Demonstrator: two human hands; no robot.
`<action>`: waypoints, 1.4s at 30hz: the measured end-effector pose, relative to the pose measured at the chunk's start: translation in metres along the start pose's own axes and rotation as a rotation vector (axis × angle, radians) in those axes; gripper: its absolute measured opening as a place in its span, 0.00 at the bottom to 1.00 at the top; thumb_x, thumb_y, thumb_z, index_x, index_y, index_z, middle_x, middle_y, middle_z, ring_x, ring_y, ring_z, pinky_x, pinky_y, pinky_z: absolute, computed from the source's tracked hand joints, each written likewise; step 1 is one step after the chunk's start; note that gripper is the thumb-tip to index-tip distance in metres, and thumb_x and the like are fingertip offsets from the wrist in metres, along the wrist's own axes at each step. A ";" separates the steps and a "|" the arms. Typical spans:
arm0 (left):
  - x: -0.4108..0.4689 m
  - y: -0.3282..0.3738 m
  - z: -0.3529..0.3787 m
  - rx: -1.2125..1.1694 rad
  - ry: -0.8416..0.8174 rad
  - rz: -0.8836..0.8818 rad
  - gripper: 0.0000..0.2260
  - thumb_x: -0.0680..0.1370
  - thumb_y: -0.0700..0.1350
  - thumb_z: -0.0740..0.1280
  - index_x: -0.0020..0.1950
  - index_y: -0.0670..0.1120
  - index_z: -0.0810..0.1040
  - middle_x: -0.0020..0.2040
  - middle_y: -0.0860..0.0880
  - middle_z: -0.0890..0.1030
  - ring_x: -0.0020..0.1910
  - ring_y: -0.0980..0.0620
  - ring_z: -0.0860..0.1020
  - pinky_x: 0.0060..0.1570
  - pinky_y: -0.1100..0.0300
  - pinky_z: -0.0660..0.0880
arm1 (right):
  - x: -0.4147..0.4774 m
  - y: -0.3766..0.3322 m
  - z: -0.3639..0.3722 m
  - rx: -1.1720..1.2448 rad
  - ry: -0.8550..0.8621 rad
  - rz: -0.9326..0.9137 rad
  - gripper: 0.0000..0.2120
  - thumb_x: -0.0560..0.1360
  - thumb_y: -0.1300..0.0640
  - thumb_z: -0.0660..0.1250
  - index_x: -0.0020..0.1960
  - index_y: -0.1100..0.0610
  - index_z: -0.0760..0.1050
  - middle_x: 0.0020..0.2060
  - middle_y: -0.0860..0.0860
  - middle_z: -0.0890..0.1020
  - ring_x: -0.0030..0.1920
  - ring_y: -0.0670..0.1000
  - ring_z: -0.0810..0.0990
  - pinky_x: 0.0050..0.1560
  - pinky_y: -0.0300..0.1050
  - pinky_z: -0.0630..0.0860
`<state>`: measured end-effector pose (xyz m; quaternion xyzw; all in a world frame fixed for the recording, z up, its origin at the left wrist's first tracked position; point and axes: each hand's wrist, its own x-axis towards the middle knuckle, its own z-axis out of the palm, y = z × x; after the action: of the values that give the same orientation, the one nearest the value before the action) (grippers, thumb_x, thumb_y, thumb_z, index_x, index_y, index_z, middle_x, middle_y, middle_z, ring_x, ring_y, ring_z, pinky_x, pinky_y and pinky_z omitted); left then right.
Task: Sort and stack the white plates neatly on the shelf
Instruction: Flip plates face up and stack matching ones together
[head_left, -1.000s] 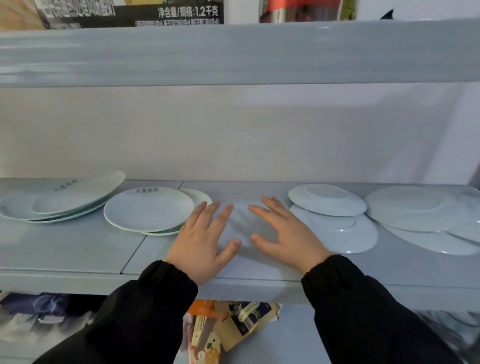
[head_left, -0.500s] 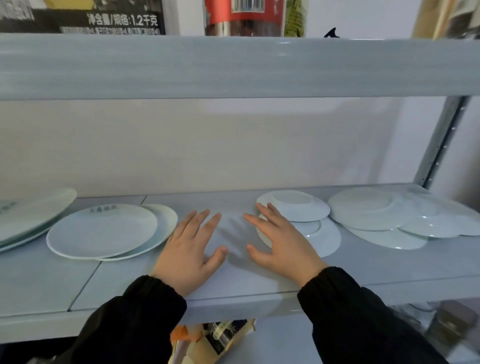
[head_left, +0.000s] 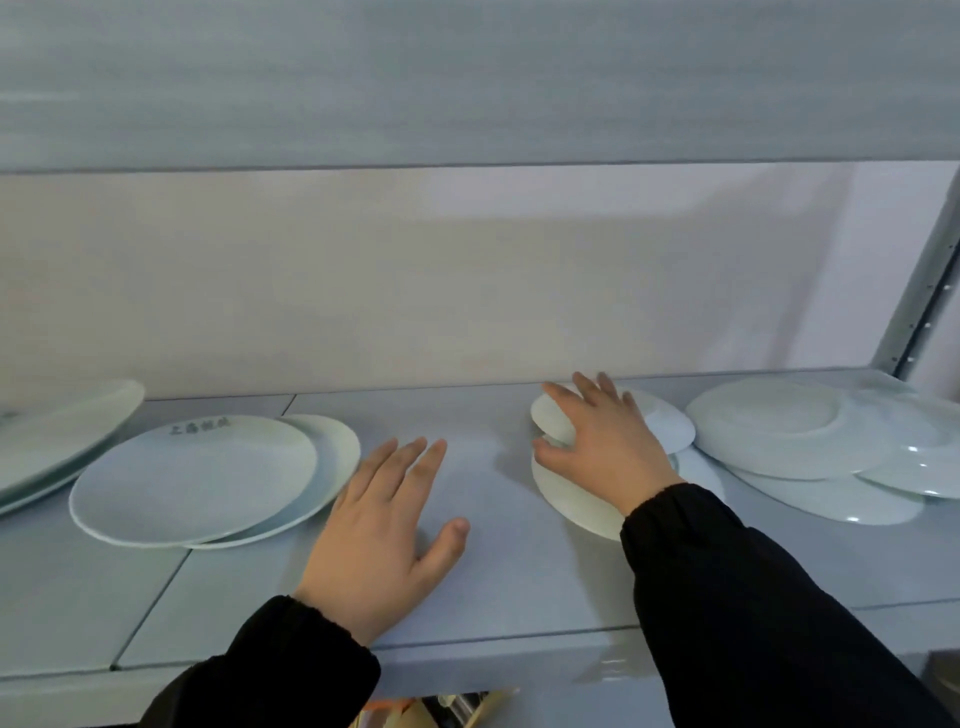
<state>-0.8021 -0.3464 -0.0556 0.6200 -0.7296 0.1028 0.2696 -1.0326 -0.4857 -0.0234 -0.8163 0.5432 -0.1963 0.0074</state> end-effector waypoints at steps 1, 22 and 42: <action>0.000 0.000 0.000 -0.007 0.008 -0.008 0.31 0.77 0.64 0.55 0.76 0.50 0.62 0.73 0.50 0.68 0.74 0.48 0.61 0.71 0.54 0.59 | 0.001 0.003 0.001 -0.009 -0.022 0.037 0.35 0.75 0.37 0.60 0.80 0.43 0.57 0.80 0.53 0.57 0.80 0.58 0.48 0.78 0.59 0.48; -0.002 0.006 -0.004 0.043 0.029 -0.011 0.30 0.77 0.61 0.56 0.75 0.45 0.65 0.70 0.48 0.71 0.72 0.47 0.64 0.71 0.61 0.53 | -0.015 -0.029 0.001 -0.239 -0.080 -0.172 0.20 0.75 0.49 0.64 0.65 0.52 0.75 0.56 0.50 0.76 0.60 0.53 0.70 0.47 0.45 0.73; -0.009 0.007 -0.015 0.037 0.069 -0.024 0.28 0.78 0.57 0.58 0.74 0.44 0.66 0.69 0.48 0.72 0.71 0.47 0.66 0.71 0.60 0.56 | -0.017 -0.033 0.019 -0.126 0.210 -0.477 0.31 0.59 0.70 0.78 0.60 0.54 0.81 0.52 0.52 0.84 0.49 0.58 0.84 0.35 0.48 0.81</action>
<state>-0.8038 -0.3306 -0.0466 0.6297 -0.7103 0.1341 0.2844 -1.0030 -0.4615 -0.0391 -0.8952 0.3445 -0.2418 -0.1464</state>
